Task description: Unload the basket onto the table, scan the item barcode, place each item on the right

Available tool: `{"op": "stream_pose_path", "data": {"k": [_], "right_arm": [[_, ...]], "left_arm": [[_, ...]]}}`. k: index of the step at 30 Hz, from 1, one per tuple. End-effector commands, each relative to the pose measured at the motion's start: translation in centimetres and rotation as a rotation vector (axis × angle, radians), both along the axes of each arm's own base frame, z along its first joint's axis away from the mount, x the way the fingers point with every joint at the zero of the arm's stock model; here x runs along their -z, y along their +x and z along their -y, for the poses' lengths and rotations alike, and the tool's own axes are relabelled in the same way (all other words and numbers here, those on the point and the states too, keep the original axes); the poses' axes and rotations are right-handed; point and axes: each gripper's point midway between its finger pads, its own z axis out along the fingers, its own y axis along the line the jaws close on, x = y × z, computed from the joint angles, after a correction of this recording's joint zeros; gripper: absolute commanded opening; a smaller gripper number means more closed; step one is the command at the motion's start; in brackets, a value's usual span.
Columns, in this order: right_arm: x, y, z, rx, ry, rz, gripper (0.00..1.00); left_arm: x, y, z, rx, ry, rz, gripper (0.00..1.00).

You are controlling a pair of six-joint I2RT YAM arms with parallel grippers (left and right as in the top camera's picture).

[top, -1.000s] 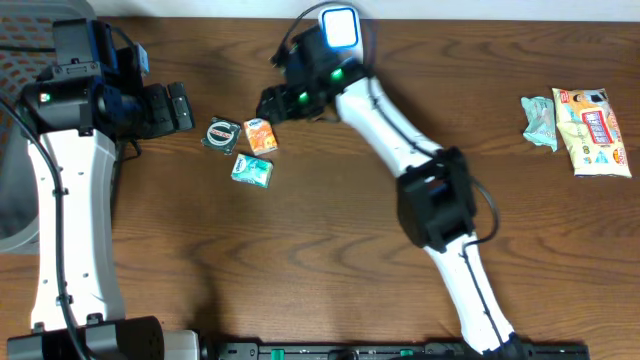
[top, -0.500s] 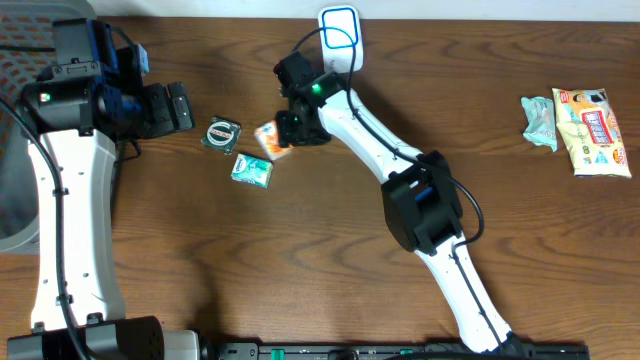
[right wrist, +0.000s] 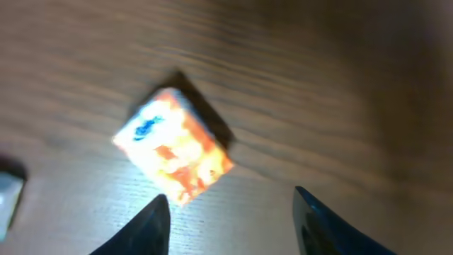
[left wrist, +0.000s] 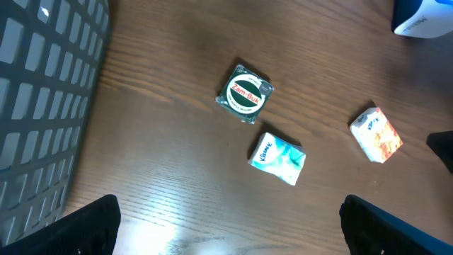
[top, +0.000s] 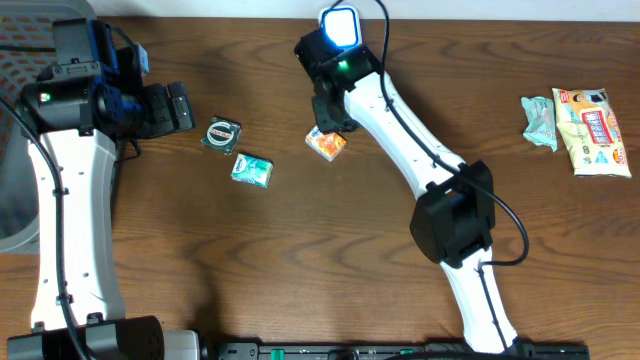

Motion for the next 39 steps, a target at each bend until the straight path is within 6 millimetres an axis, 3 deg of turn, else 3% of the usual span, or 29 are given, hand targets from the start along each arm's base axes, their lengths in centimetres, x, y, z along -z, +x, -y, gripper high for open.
{"op": "stream_pose_path", "data": {"k": [1,7,13,18,21,25,30,35,39], "right_arm": [[2.2,-2.3,-1.8,-0.281,-0.087,-0.058,0.53],[5.0,-2.3,-1.6,-0.333,-0.288,0.034,0.58],[8.4,-2.5,-1.3,-0.337,-0.3,0.052,0.57],[10.0,-2.7,0.2,-0.295,-0.294,0.021,0.29],[9.4,-2.8,-0.4,-0.284,-0.226,-0.001,0.13],[6.6,-2.9,-2.1,-0.282,0.007,-0.082,0.01],[3.7,-4.1,-2.3,-0.244,0.39,-0.275,0.01],[-0.3,-6.4,-1.6,-0.306,0.915,-0.487,0.01],[1.0,-6.5,0.6,-0.22,1.003,-0.531,0.01]], "left_arm": [[0.2,0.0,-0.1,-0.009,-0.003,-0.007,0.98],[0.2,0.0,-0.1,-0.009,-0.003,-0.007,0.98],[0.2,0.0,-0.1,-0.009,-0.003,-0.007,0.98],[0.2,0.0,-0.1,-0.009,-0.003,-0.007,0.98],[0.2,0.0,-0.1,-0.009,-0.003,-0.007,0.98],[0.2,0.0,-0.1,-0.01,-0.003,-0.007,0.98],[0.2,0.0,-0.1,-0.009,-0.003,-0.007,0.97],[0.2,0.0,-0.1,-0.009,-0.003,-0.007,0.98],[0.2,0.0,-0.1,-0.009,-0.003,-0.007,0.98]]}}
